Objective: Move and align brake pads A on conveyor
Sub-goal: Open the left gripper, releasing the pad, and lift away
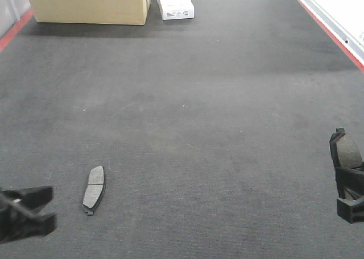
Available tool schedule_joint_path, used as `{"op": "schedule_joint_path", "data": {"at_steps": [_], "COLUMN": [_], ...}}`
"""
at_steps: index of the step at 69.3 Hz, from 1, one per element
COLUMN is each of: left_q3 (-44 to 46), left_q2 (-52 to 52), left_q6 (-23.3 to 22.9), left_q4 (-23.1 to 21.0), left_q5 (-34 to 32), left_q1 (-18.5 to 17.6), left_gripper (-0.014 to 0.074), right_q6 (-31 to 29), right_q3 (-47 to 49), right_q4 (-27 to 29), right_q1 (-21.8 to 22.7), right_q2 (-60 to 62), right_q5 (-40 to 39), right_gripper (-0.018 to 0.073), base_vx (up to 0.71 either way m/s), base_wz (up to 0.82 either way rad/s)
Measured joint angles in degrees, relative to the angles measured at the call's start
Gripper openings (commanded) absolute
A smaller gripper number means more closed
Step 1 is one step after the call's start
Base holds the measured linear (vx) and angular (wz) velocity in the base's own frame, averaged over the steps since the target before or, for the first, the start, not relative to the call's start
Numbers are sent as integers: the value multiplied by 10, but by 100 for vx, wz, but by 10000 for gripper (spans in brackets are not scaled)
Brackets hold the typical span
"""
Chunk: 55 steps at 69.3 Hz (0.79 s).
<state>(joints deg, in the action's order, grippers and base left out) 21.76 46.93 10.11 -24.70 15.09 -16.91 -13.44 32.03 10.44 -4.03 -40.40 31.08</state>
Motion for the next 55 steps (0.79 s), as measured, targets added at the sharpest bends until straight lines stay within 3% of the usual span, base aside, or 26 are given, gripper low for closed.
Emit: {"op": "schedule_joint_path", "data": {"at_steps": [23, 55], "left_q3": [-5, -5], "left_q2": [-145, -152], "left_q6": [22, 22], "left_q4": [21, 22], "left_q5": [17, 19], "left_q1": [0, 0], "left_gripper": [-6, -6], "right_q6": [0, 0], "right_q3": [0, 0], "right_q4": [0, 0], "right_q1": [0, 0], "right_q2": [0, 0], "right_q5": [0, 0], "right_gripper": [83, 83], "base_vx": [0, 0], "base_wz": [0, 0]}}
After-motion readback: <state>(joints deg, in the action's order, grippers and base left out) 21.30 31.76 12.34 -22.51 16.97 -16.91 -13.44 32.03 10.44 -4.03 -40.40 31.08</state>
